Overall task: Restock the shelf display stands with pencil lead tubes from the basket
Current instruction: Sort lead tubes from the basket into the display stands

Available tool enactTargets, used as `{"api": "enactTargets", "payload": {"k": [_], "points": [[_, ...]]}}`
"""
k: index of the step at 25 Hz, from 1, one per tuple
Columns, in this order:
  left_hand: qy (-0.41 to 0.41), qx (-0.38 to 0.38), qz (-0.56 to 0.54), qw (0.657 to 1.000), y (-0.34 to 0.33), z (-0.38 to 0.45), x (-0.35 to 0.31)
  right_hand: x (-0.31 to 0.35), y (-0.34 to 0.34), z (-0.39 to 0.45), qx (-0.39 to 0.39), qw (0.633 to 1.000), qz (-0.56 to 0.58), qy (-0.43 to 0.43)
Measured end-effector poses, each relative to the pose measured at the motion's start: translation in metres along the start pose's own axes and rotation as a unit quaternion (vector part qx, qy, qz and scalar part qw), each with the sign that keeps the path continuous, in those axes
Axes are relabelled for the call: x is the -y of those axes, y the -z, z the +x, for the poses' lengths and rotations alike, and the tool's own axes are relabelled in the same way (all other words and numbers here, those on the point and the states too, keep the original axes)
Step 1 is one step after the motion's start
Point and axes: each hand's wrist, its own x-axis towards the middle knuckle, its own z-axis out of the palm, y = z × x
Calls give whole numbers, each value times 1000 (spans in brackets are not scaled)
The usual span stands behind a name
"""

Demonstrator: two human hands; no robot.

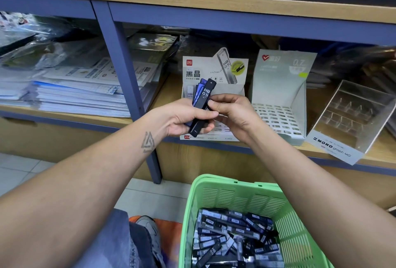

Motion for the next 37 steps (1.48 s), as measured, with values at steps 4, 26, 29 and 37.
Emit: {"api": "enactTargets", "payload": {"k": [4, 26, 29, 37], "points": [[4, -10, -31, 999, 1, 0, -1, -1, 5, 1, -48, 999, -24, 3], [-41, -317, 121, 940, 18, 12, -14, 10, 16, 25, -201, 937, -229, 168], [-66, -372, 185, 907, 21, 17, -12, 11, 9, 32, -200, 898, -329, 213], [-68, -406, 363, 836, 20, 26, 1, 1, 2, 55, -177, 858, -415, 246]]}}
